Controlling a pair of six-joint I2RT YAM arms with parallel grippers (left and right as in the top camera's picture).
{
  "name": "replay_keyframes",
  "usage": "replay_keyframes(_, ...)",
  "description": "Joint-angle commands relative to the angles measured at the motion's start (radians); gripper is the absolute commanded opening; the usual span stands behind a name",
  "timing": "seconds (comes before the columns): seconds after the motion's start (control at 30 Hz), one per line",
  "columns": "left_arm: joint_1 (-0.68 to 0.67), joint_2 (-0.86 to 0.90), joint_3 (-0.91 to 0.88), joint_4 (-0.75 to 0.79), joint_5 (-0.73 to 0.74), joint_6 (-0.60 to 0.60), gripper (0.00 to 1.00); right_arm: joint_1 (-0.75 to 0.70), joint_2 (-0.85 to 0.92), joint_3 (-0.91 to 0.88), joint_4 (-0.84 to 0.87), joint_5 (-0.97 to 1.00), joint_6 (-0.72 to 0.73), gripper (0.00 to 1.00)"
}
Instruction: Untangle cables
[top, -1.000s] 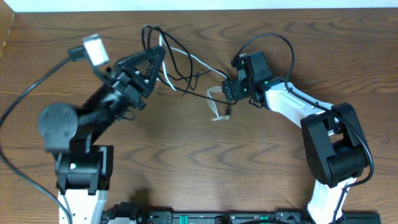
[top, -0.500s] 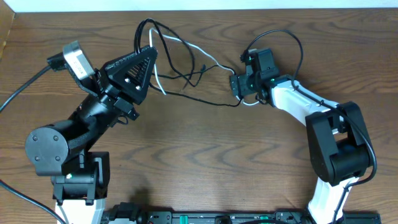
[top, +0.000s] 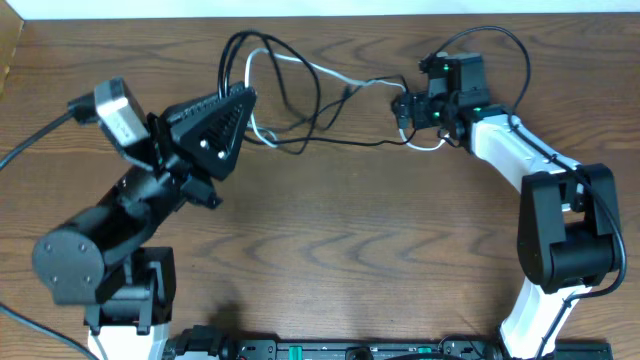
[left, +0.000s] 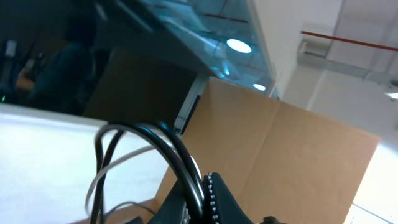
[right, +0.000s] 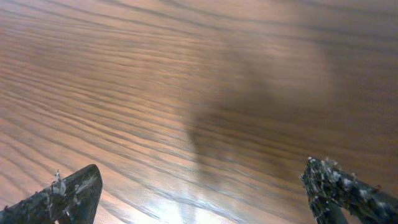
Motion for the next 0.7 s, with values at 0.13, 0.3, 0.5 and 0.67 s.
replay_keyframes(0.13,0.005,-0.083,0.017,0.056,0.009,-0.002,0.07,-0.071,-0.019,0.013,-0.039,0.113,-0.048,0.99)
replay_keyframes(0.3,0.005,-0.078,0.017,-0.040,0.009,0.023,0.08,-0.087,-0.019,0.013,-0.062,-0.030,-0.048,0.99)
replay_keyframes(0.5,0.005,-0.040,0.017,-0.110,0.009,0.049,0.08,-0.079,-0.019,0.013,-0.100,-0.242,-0.048,0.99)
replay_keyframes(0.67,0.005,-0.003,0.017,-0.187,0.010,0.054,0.08,-0.076,-0.019,0.013,-0.135,-0.454,-0.143,0.99)
